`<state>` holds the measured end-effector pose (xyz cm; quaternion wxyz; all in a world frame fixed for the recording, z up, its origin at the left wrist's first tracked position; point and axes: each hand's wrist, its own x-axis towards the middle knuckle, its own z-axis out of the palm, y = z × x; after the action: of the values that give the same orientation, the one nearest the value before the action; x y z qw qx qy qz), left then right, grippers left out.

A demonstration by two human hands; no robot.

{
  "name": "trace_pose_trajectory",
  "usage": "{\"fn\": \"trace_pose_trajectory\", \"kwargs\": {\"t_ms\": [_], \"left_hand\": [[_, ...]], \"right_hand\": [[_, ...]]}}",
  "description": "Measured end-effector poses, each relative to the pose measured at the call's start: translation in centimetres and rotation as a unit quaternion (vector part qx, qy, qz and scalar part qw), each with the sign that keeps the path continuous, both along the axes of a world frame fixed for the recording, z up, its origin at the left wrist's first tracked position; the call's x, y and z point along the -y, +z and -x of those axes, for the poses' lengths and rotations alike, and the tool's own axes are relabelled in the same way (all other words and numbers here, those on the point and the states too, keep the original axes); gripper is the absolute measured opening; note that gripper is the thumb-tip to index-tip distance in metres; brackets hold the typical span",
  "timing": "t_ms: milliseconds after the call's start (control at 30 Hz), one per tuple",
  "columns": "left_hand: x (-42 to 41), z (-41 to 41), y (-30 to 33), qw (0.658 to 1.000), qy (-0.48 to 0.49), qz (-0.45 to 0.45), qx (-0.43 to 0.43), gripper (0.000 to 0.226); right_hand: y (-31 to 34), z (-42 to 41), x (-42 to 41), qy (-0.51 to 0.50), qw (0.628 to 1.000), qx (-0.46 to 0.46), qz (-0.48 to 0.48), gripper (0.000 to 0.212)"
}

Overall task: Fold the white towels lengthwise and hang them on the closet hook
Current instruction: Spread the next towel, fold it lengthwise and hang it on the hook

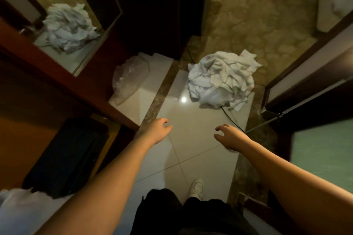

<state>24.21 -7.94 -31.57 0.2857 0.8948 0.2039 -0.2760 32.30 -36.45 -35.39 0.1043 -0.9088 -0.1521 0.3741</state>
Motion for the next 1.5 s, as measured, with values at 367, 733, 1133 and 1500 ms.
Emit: {"fn": "trace_pose_trajectory", "kwargs": {"t_ms": [367,733,1133,1500], "left_hand": [[-0.9,-22.5,-5.9,0.998,-0.052,0.031,-0.022,0.040],[-1.7,-46.0,-11.5,0.983,-0.169,0.010,-0.065,0.031],[5.4,-62.7,-26.8,0.986,-0.136,0.024,-0.092,0.025],[11.8,-71.5,-42.3,0.947,-0.315,-0.050,-0.029,0.044]], "right_hand": [[-4.6,-17.5,1.3,-0.148,0.988,-0.033,0.037,0.047],[-9.2,-35.2,-0.1,-0.253,0.964,-0.071,0.027,0.047],[-26.2,-52.4,3.0,-0.283,0.946,-0.154,-0.021,0.046],[-44.0,-59.3,2.6,-0.315,0.932,-0.175,-0.042,0.061]]}}
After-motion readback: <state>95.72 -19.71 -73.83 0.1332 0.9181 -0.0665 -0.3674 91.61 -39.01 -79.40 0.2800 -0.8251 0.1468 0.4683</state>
